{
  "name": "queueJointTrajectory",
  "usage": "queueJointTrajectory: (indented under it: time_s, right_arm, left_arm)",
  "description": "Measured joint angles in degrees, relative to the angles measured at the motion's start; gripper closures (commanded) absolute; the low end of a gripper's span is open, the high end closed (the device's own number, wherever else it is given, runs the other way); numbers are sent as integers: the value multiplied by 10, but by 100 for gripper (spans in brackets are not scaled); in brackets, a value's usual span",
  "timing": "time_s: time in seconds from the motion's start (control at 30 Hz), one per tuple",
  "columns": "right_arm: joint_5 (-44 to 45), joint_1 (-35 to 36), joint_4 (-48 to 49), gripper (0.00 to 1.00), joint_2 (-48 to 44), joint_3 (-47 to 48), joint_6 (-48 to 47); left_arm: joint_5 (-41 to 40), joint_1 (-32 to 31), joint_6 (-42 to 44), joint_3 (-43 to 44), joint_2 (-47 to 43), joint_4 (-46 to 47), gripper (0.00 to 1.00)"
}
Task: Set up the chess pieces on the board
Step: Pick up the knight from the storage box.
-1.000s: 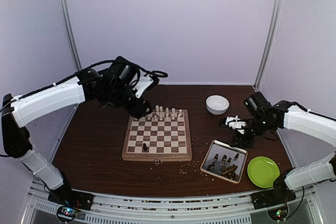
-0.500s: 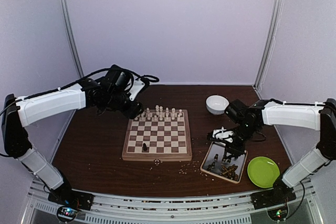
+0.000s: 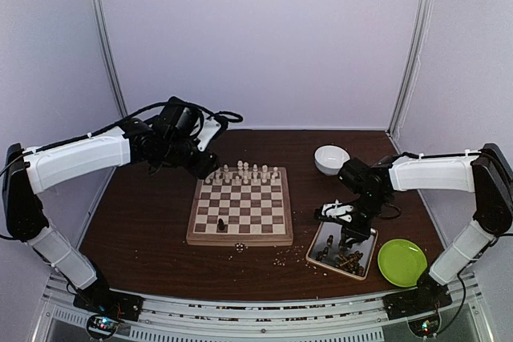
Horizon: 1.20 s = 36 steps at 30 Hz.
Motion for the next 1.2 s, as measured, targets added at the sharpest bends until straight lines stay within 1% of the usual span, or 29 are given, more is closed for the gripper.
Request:
queueJointTrajectory:
  time_s: [0.1, 0.27, 0.33, 0.73, 0.97, 1.2]
  right_arm:
    - [1, 0, 1, 85, 1, 5, 3]
    - [2, 0, 3, 97, 2, 7, 7]
    - [2, 0, 3, 100, 3, 8, 6]
    - [26, -5, 15, 100, 3, 12, 14]
    - [39, -19, 18, 100, -2, 19, 19]
    - [35, -23, 7, 100, -26, 54, 18]
  left_arm:
    - [0, 0, 0, 4, 3, -1, 45]
    - [0, 0, 0, 5, 5, -3, 45]
    - [1, 0, 0, 5, 5, -3, 45]
    - [14, 0, 0, 8, 14, -10, 45]
    - [20, 0, 0, 9, 16, -11, 45]
    - [23, 0, 0, 12, 17, -12, 46]
